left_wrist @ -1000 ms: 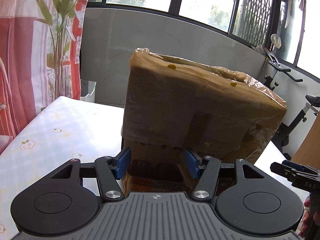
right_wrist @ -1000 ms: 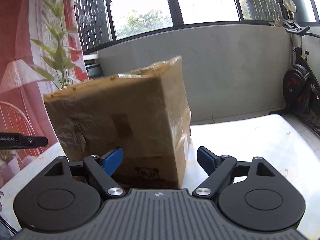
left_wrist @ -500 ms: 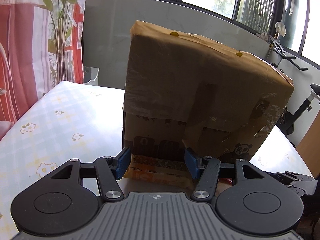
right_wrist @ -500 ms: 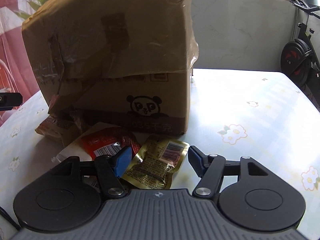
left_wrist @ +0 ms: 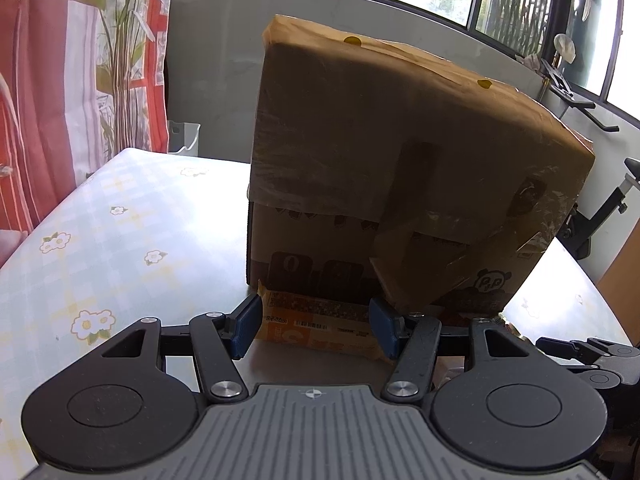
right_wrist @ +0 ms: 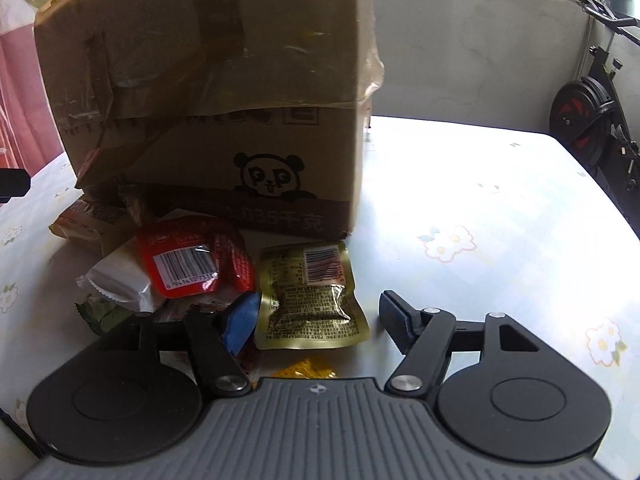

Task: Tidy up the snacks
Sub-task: 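Grasp the orange wafer bar with the left tool while the right tool grasps the gold pouch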

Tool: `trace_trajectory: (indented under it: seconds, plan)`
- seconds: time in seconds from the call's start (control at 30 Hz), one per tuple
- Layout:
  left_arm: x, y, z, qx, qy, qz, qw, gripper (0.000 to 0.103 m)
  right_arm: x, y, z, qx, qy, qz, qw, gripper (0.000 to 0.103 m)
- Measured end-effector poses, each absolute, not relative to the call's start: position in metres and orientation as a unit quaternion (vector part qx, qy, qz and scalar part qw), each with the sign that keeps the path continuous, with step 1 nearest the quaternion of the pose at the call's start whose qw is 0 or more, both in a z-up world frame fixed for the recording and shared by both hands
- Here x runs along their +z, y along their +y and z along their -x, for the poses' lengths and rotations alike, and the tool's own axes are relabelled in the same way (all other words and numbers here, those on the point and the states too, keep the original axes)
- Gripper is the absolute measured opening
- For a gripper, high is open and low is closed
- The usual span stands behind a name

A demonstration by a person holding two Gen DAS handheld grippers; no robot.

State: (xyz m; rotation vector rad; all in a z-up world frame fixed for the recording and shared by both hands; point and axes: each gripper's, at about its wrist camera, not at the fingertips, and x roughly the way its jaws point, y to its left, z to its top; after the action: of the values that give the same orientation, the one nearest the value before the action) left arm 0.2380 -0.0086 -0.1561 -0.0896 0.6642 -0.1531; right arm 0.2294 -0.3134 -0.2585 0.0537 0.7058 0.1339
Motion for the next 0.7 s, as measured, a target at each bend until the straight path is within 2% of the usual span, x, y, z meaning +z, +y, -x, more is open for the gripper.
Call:
trace_trajectory:
  seconds: [0.7]
  plan:
    - [-0.164, -0.012, -0.24, -0.071, 0.34, 0.04, 0.937, 0.062, -0.265, -0.305, -0.233, 0.1, 0.324, 0.012, 0.941, 0.069]
